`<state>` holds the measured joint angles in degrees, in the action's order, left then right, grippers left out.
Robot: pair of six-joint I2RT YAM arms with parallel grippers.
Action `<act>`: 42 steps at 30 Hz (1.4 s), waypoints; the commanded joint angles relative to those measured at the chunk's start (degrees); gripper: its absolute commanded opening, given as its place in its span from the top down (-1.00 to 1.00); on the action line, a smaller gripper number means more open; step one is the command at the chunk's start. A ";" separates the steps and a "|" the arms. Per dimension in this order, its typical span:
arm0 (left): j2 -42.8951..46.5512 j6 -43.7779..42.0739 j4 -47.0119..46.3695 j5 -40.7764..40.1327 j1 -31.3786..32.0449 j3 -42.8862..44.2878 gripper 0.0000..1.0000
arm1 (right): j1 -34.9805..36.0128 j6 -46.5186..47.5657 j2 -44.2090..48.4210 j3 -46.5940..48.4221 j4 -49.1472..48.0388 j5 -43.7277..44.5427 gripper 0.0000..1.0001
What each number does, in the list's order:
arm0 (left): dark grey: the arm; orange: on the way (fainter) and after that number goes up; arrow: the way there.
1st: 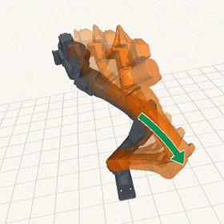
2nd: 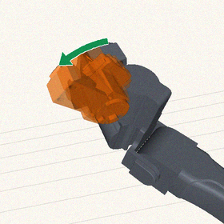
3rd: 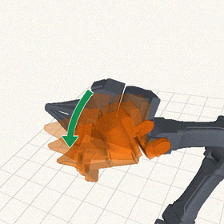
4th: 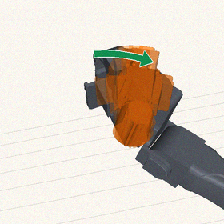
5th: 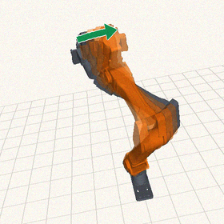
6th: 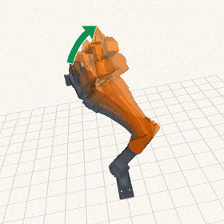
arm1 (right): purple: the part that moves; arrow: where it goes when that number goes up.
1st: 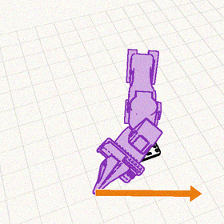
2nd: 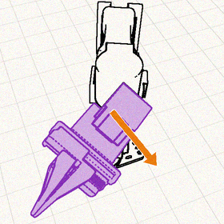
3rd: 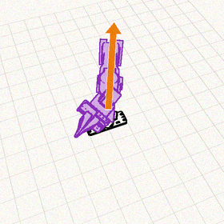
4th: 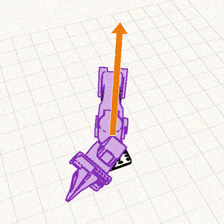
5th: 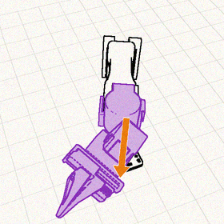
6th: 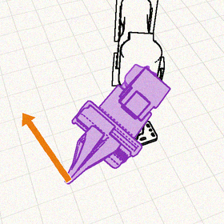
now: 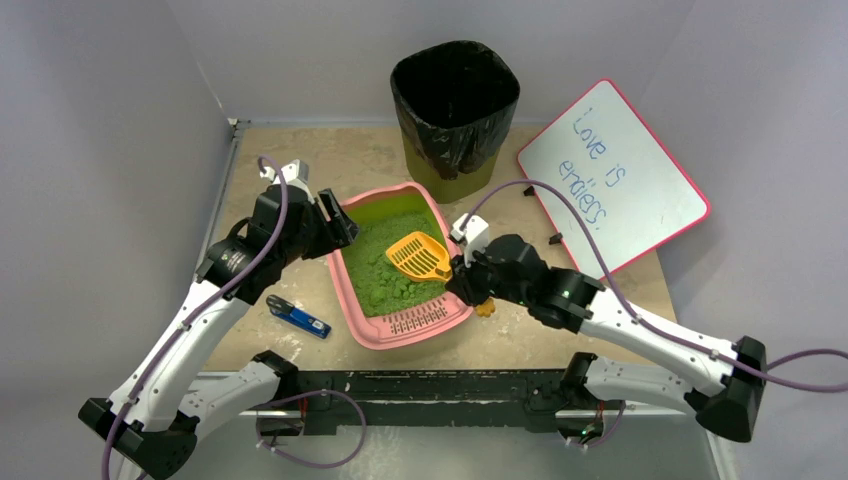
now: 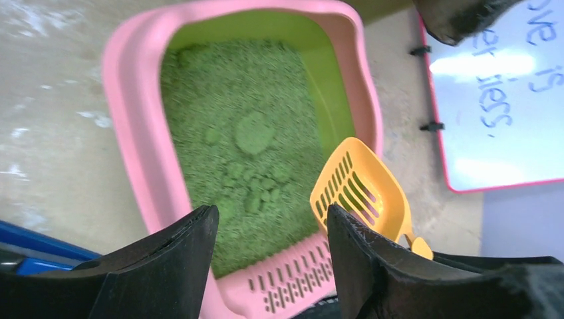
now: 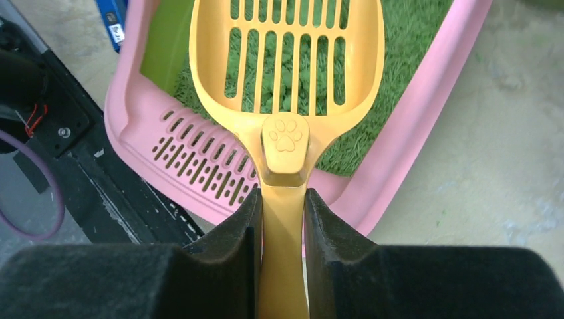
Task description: Clean the litter box
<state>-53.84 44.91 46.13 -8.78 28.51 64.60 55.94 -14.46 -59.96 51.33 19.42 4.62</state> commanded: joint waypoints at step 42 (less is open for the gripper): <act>-2.49 17.55 -26.84 32.85 -0.39 -7.99 1.00 | 0.16 3.82 27.76 -20.40 -30.50 -1.58 -0.25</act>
<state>-58.17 57.17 28.12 20.40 28.49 57.58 55.94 -5.13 -35.94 33.45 -6.83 0.47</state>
